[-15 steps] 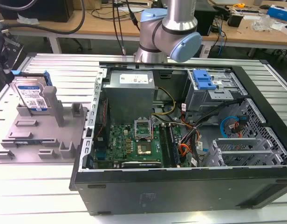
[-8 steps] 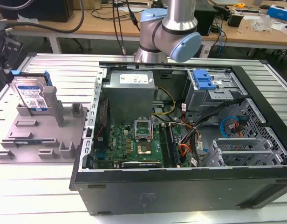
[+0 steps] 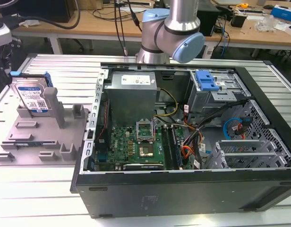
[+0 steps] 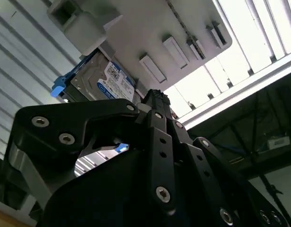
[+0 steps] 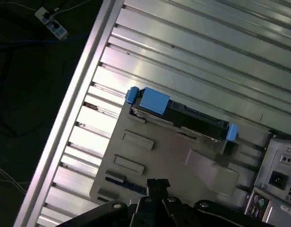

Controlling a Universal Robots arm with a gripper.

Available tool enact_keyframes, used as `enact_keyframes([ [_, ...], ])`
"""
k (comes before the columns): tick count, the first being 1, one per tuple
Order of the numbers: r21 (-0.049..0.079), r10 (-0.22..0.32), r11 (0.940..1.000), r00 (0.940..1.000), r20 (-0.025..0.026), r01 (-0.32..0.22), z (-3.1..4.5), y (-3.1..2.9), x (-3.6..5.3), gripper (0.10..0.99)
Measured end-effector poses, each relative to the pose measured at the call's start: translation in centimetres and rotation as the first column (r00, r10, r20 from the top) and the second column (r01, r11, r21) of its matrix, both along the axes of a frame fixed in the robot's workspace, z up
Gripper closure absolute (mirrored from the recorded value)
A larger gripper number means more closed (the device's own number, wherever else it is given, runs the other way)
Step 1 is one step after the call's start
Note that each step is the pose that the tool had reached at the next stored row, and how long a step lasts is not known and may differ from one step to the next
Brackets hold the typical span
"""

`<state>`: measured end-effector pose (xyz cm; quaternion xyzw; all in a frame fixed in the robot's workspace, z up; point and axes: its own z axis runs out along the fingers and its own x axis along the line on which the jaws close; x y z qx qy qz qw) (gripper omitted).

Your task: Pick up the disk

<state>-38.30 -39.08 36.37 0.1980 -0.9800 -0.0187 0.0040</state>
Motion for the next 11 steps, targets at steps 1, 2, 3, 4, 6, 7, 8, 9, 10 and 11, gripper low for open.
enact_keyframes([
  [1,0.0,0.034,0.9994,0.9994,0.0001,-0.034,0.0,0.0,0.0,0.973],
  [2,0.0,0.066,0.9978,0.9978,0.0002,-0.066,0.0,0.0,0.0,0.918],
  [3,0.0,0.094,0.9956,0.9956,0.0002,-0.094,0.0,0.0,0.0,0.851],
  [4,0.0,0.119,0.9929,0.9929,0.0003,-0.119,0.0,0.0,0.0,0.788],
  [6,0.0,0.168,0.9859,0.9859,0.0003,-0.168,0.0,0.0,0.0,0.671],
  [7,0.0,0.204,0.979,0.979,0.0005,-0.204,0.0,0.0,0.0,0.549],
  [8,0.0,0.265,0.9642,0.9642,0.0009,-0.265,-0.03,0.0,0.01,0.482],
  [9,0.0,0.292,0.9565,0.9565,0.0009,-0.292,-0.05,0.0,0.0,0.482],
  [10,0.0,0.309,0.9511,0.9511,0.0011,-0.309,-0.06,0.0,0.0,0.482],
  [11,0.0,0.335,0.9422,0.9422,0.0015,-0.335,-0.08,0.0,0.0,0.482],
])
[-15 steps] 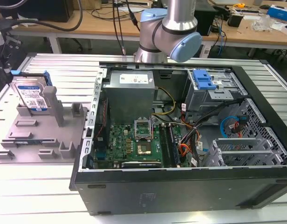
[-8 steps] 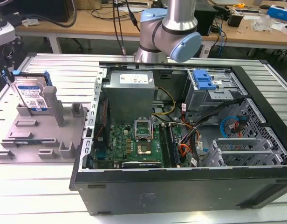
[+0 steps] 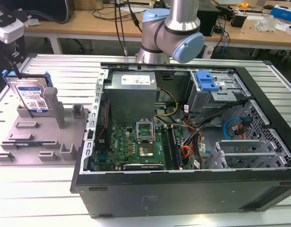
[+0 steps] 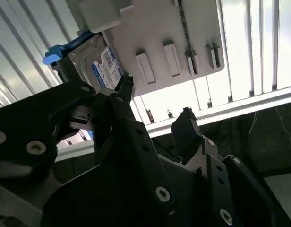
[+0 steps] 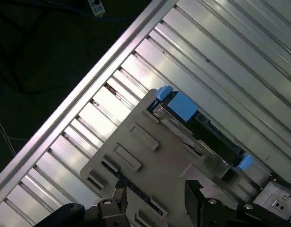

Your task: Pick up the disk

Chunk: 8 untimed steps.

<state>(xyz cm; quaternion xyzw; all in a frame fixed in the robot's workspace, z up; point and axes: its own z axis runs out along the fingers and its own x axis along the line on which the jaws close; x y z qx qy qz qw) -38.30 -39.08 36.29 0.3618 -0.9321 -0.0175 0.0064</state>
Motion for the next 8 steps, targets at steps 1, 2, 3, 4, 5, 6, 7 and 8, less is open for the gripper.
enact_keyframes([
  [1,0.0,0.043,0.9991,0.9991,0.0005,-0.043,-0.03,0.0,0.0,0.482],
  [2,0.0,0.065,0.9979,0.9979,0.0008,-0.065,-0.05,0.0,0.0,0.482],
  [3,0.0,0.085,0.9964,0.9964,0.001,-0.085,-0.06,0.0,0.0,0.482],
  [4,0.0,0.109,0.994,0.994,0.0013,-0.109,-0.08,0.0,0.0,0.482],
  [5,-0.001,0.129,0.9916,0.9916,0.0014,-0.129,-0.09,0.0,0.0,0.482],
  [6,-0.001,0.15,0.9886,0.9886,0.0016,-0.15,-0.1,0.0,0.0,0.482],
  [7,-0.001,0.17,0.9855,0.9855,0.0016,-0.17,-0.12,0.0,0.0,0.482],
  [8,-0.001,0.185,0.9827,0.9827,0.0017,-0.185,-0.13,0.0,0.0,0.482],
])
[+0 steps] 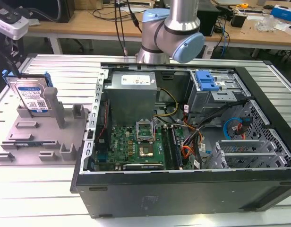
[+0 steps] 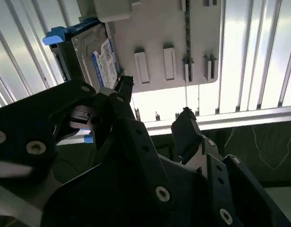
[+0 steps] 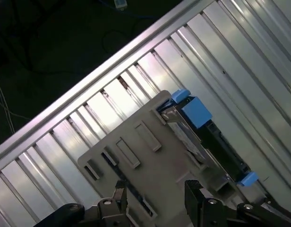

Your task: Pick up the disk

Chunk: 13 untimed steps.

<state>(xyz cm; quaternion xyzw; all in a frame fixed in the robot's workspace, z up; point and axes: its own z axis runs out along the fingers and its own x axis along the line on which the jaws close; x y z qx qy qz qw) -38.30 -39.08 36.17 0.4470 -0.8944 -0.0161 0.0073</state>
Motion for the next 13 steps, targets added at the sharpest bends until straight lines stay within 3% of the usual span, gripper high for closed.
enact_keyframes([
  [3,-0.001,0.066,0.9978,0.9978,0.0001,-0.066,-0.04,0.0,0.0,0.482],
  [6,-0.001,0.133,0.9911,0.9911,0.0001,-0.133,-0.08,0.0,0.0,0.482],
  [8,-0.002,0.205,0.9787,0.9787,0.0012,-0.205,-0.16,0.0,0.0,0.482],
  [9,-0.005,0.25,0.9683,0.9683,0.0049,-0.25,-0.22,0.0,-0.01,0.482],
  [13,-0.009,0.314,0.9493,0.9492,0.0153,-0.314,-0.31,0.0,0.0,0.482],
])
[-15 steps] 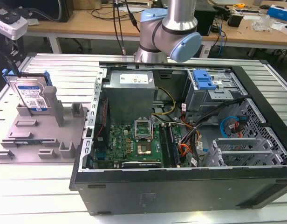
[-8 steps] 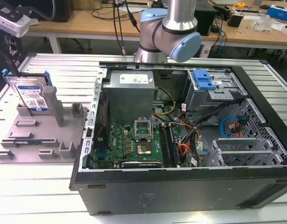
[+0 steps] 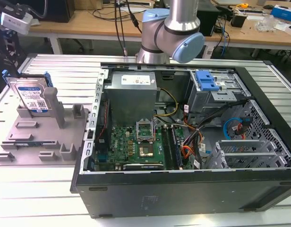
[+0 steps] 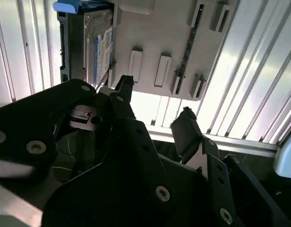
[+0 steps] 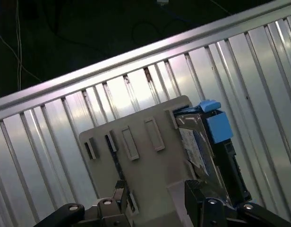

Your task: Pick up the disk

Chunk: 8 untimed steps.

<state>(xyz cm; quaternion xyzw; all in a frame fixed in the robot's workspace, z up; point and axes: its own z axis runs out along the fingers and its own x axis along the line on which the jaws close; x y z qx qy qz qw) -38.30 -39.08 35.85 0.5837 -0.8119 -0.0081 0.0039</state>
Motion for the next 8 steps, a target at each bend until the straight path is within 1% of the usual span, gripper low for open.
enact_keyframes([
  [1,-0.001,0.035,0.9994,0.9994,0.0054,-0.035,-0.05,0.0,0.0,0.482],
  [2,-0.002,0.067,0.9978,0.9977,0.0096,-0.067,-0.09,0.0,0.0,0.482],
  [3,-0.003,0.105,0.9945,0.9944,0.0145,-0.105,-0.14,0.0,0.0,0.482],
  [6,-0.005,0.158,0.9874,0.9872,0.0213,-0.158,-0.21,0.0,0.0,0.482],
  [8,-0.006,0.194,0.9809,0.9806,0.0257,-0.194,-0.26,0.0,0.0,0.482],
])
